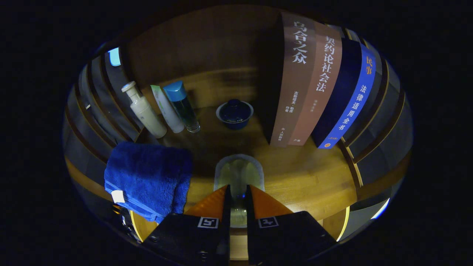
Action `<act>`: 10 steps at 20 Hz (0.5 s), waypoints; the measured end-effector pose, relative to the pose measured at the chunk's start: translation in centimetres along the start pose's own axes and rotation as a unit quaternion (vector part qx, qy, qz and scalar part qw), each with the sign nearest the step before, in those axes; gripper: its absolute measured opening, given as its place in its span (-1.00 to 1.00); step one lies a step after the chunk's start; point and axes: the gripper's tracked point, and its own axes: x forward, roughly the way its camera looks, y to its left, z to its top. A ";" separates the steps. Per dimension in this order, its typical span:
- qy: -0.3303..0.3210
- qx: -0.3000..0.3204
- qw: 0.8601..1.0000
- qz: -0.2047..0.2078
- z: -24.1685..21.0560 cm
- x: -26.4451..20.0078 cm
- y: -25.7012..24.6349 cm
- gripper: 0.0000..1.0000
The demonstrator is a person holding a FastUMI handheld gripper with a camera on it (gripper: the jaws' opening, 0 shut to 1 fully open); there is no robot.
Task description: Pull open the drawer, take out the items inside it, and place them on the countertop above the cabinet.
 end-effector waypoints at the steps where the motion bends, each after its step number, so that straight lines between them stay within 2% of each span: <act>1: 0.000 -0.001 1.000 0.001 0.1 -0.2 0.1 -0.48; 2: -0.001 -0.002 1.000 0.003 0.1 -0.1 0.1 -0.48; 4: -0.003 -0.003 1.000 0.004 0.0 -0.1 0.2 -0.35; 10: -0.003 -0.007 1.000 0.003 -0.7 -0.6 0.4 0.99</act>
